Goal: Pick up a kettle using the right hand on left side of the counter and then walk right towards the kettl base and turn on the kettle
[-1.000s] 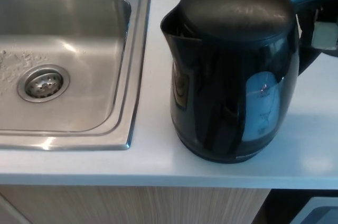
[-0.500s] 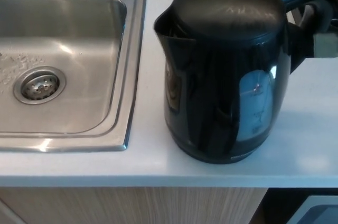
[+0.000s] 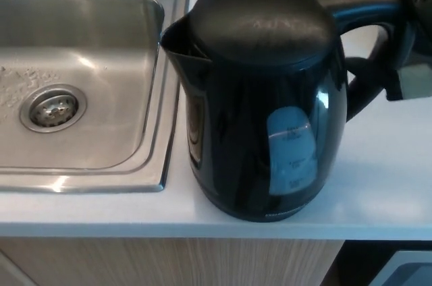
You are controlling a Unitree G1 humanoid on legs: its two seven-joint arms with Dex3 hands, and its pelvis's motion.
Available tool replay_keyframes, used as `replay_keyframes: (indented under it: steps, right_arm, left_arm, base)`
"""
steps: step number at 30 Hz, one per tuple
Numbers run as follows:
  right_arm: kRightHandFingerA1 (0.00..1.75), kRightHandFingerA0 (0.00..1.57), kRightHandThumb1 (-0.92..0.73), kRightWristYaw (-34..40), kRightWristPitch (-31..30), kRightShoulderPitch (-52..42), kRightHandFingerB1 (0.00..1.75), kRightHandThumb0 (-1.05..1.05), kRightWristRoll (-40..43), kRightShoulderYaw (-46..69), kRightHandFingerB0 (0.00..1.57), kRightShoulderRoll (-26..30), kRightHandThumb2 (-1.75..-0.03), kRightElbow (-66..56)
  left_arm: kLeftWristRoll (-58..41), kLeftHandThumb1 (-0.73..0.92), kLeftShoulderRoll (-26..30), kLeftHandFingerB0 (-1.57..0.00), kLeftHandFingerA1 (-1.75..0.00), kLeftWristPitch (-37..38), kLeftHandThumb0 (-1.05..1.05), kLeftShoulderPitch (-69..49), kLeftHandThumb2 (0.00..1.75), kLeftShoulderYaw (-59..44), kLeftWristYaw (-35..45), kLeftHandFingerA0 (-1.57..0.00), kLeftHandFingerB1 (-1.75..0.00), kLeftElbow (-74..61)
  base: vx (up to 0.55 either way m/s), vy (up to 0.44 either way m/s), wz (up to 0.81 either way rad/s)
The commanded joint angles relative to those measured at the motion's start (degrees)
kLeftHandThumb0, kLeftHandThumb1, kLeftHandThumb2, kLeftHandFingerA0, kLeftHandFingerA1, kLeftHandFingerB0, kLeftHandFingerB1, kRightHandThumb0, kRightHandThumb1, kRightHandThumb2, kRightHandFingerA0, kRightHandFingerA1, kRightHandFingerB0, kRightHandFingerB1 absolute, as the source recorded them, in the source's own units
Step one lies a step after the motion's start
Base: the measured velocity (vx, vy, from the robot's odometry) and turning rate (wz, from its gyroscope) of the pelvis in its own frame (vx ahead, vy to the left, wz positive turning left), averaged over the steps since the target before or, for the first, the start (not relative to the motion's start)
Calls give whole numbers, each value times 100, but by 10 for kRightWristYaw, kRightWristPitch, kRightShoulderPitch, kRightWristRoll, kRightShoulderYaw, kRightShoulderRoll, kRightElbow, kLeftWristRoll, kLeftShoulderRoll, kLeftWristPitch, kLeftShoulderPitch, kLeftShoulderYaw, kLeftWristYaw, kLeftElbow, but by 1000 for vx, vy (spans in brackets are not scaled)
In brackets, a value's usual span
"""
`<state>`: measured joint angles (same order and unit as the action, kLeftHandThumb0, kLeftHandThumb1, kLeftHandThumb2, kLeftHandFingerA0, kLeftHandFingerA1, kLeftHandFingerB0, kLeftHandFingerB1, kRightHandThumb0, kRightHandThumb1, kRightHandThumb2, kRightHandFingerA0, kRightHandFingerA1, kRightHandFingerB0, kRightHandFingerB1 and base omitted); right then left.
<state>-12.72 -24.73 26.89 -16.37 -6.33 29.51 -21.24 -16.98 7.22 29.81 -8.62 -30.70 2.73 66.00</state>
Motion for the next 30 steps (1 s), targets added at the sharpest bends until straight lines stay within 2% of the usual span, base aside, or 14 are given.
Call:
replay_keyframes:
  steps: [1, 2, 3, 4, 5, 9, 10, 16, 26, 27, 30]
  right_arm:
    - [32, 1, -38, -54, -9, -22, 34, -64, 15, 22, 9, 31, -76, -1]
    - [55, 6, -35, -55, -6, -27, 48, -35, 16, 29, 0, 34, -92, 0]
    - [55, 6, -35, -54, -2, -34, 48, -35, 18, 38, 0, 38, -92, 0]
    - [55, 20, -54, -51, 4, -40, 34, -54, 21, 52, 28, 41, -56, 4]
    - [66, 24, -56, -51, 9, -43, 38, -49, 24, 59, 35, 43, -57, 7]
    - [62, 23, -57, -57, 21, -45, 40, -46, 24, 71, 35, 50, -57, 15]
    - [57, 25, -57, -58, 30, -47, 44, -37, 26, 79, 39, 53, -57, 20]
    - [57, 27, -57, -57, 49, -58, 46, -34, 29, 97, 43, 54, -57, 21]
    - [63, 35, -59, -78, 20, -91, 48, -38, 47, 102, 46, 43, -57, -36]
    - [62, 36, -58, -78, 20, -95, 49, -37, 49, 102, 46, 41, -57, -39]
    - [63, 40, -57, -76, 18, -98, 48, -36, 47, 104, 47, 39, -57, -42]
  left_arm:
    - [-6, 67, 10, -91, -82, 31, 13, 1, 90, -5, 10, -97, -80, 8]
    - [-6, 66, 11, -92, -81, 30, 13, 0, 91, -5, 11, -98, -80, 8]
    - [-5, 66, 12, -92, -81, 30, 13, -1, 91, -5, 12, -98, -80, 7]
    - [-6, 68, 14, -91, -80, 28, 12, -1, 88, -6, 13, -97, -80, 7]
    - [-6, 69, 14, -91, -82, 28, 10, -2, 88, -6, 13, -97, -81, 5]
    - [-8, 70, 14, -91, -82, 27, 10, -3, 88, -8, 14, -97, -80, 2]
    - [-8, 70, 16, -92, -82, 28, 10, -2, 86, -10, 16, -98, -81, 4]
    - [-2, 67, 13, -93, -81, 36, 12, -7, 89, -8, 13, -98, -80, -2]
    - [-3, 69, 9, -91, -83, 36, 9, -19, 85, -8, 12, -96, -80, -8]
    - [-5, 64, 8, -92, -84, 39, 10, -24, 94, -9, 17, -96, -81, -12]
    - [0, 64, 5, -91, -84, 39, 11, -27, 92, -5, 7, -95, -81, -18]
  base:
    - [0, 0, 0]
    - [0, 0, 0]
    - [0, 0, 0]
    - [0, 0, 0]
    - [0, 0, 0]
    - [0, 0, 0]
    - [0, 0, 0]
    - [0, 0, 0]
    - [0, 0, 0]
    - [0, 0, 0]
    - [0, 0, 0]
